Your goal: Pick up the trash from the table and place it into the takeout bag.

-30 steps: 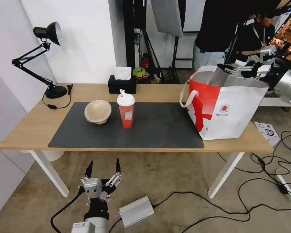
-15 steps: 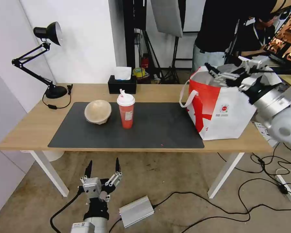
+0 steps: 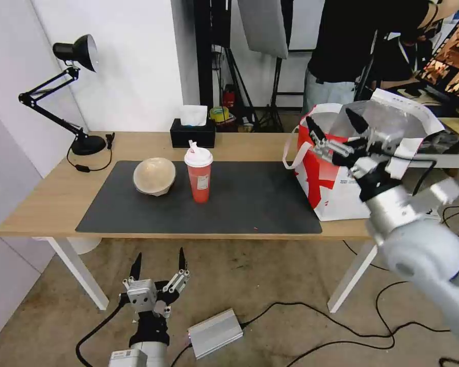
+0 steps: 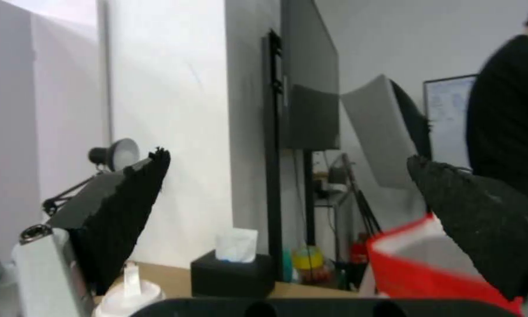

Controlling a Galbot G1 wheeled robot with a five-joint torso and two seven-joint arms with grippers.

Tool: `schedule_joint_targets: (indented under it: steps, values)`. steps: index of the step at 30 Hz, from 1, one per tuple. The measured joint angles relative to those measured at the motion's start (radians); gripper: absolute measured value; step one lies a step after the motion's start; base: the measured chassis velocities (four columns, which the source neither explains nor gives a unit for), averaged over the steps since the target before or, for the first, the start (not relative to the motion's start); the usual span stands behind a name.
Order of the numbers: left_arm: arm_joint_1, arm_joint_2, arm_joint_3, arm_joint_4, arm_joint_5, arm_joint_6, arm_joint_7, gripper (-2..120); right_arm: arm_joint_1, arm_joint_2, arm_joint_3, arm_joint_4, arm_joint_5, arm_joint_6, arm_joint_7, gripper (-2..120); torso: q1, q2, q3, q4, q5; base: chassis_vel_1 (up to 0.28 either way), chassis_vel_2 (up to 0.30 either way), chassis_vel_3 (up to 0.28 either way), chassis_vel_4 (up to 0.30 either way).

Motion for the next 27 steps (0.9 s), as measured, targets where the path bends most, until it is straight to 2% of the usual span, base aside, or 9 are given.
schedule_joint_targets:
  steps: [4, 17, 27]
  values:
    - [0.006, 0.005, -0.004, -0.007, 0.000, 0.000, 0.000, 100, -0.132, 0.064, 0.015, 0.045, -0.102, 0.013, 0.024, 100, 0.000, 0.000, 0.000, -0.0002, 0.0001, 0.000, 0.000, 0.000, 0.000]
    - [0.016, 0.006, -0.011, -0.011, 0.000, -0.003, 0.000, 100, -0.289, 0.157, 0.000, 0.091, -0.263, 0.020, 0.132, 100, 0.000, 0.000, 0.000, 0.0000, 0.0001, 0.000, 0.000, 0.000, 0.000]
    - [0.012, 0.002, -0.010, -0.009, 0.001, -0.003, 0.000, 100, -0.449, 0.235, -0.036, 0.088, -0.416, 0.020, 0.157, 100, 0.000, 0.000, 0.000, -0.0001, 0.0002, 0.000, 0.000, 0.000, 0.000]
